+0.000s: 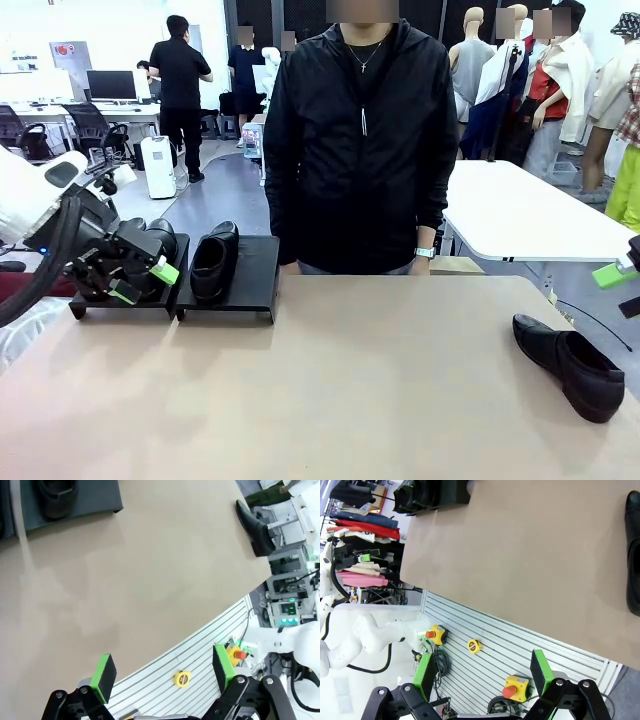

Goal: Organize the shoes by placing them on the stand.
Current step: Pick up one Shoe and place it in the middle of the table.

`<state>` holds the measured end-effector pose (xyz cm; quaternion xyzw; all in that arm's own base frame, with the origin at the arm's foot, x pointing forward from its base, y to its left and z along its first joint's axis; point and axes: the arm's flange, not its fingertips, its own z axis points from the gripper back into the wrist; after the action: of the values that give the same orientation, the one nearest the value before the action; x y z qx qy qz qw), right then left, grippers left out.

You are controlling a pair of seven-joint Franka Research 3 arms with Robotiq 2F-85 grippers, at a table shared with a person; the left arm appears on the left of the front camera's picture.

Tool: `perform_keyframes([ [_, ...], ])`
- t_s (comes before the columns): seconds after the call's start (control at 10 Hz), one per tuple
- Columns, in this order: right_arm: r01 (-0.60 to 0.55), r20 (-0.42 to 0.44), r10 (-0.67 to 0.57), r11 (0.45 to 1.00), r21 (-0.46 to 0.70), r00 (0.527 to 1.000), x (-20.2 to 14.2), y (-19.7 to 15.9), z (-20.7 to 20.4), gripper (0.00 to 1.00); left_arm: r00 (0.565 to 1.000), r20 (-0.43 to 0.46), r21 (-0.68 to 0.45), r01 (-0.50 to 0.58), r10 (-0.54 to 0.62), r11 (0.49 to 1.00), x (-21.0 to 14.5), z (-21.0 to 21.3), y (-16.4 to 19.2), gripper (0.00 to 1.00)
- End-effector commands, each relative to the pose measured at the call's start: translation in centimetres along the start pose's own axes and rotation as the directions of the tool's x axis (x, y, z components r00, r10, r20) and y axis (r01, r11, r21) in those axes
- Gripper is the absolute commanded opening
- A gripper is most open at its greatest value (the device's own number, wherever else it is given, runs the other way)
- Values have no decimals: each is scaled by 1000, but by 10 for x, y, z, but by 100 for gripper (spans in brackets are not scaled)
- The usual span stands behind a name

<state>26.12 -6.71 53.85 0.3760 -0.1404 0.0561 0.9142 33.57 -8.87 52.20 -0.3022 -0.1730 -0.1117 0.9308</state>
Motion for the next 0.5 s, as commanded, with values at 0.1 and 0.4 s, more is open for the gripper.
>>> perform_keyframes([
  [0.1,-19,-7,19,1000,-8,1000,0,-1,4,100,1000,17,-16,12,-11,1000,-7,-8,2,100],
  [0.4,-19,-7,19,1000,-8,1000,0,-1,4,100,1000,17,-16,12,-11,1000,-7,-8,2,100],
])
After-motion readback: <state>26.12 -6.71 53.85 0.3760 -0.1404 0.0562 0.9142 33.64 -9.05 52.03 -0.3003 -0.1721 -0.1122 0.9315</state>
